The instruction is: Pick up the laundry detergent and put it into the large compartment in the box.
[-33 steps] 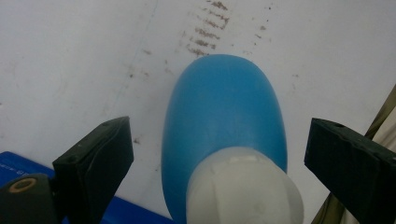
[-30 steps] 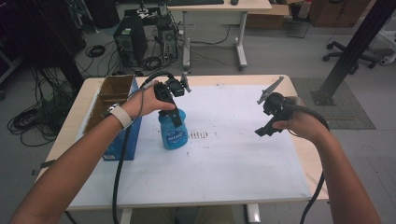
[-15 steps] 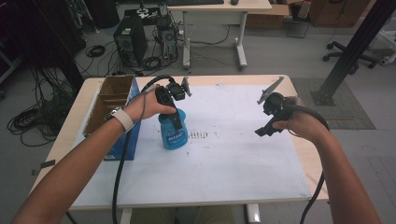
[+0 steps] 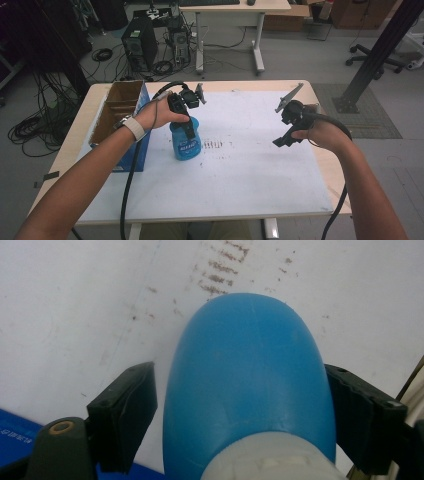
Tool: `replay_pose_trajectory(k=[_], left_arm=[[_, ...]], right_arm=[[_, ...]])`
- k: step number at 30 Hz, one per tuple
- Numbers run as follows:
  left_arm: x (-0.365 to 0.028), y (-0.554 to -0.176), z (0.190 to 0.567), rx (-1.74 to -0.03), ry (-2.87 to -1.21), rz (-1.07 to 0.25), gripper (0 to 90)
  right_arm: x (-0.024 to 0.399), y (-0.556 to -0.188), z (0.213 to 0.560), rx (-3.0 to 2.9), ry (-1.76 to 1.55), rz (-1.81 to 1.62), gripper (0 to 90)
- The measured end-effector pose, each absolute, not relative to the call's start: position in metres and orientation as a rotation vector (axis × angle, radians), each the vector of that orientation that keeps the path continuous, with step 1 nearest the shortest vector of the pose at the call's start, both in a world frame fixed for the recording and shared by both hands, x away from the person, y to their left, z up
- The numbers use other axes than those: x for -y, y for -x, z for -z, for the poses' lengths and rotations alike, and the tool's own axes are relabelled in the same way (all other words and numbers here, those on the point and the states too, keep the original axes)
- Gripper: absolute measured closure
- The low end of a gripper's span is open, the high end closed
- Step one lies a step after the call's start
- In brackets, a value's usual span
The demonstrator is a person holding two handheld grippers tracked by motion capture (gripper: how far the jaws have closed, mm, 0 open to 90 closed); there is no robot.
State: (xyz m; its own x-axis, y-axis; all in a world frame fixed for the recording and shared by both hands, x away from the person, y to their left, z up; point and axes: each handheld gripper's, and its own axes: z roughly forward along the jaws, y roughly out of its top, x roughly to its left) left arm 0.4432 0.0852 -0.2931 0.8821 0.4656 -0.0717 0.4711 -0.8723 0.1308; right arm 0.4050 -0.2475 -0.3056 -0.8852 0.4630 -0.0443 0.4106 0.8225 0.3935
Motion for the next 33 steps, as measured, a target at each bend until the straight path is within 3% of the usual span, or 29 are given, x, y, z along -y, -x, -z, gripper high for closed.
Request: replay_pose_trajectory(k=[24,33], left_arm=[[-0.0833,-0.4413,0.2934,-0.717,-2.919,0.040,35.6],[-0.0815,-0.4379,0.2917,-0.727,-2.923,-0.007,37.0]], right_arm=[[0.2510,-0.4036,0.3074,-2.866,-0.699,-0.579,8.3],[0.2519,-0.4020,0.3066,-2.863,-0.700,-0.583,8.4]])
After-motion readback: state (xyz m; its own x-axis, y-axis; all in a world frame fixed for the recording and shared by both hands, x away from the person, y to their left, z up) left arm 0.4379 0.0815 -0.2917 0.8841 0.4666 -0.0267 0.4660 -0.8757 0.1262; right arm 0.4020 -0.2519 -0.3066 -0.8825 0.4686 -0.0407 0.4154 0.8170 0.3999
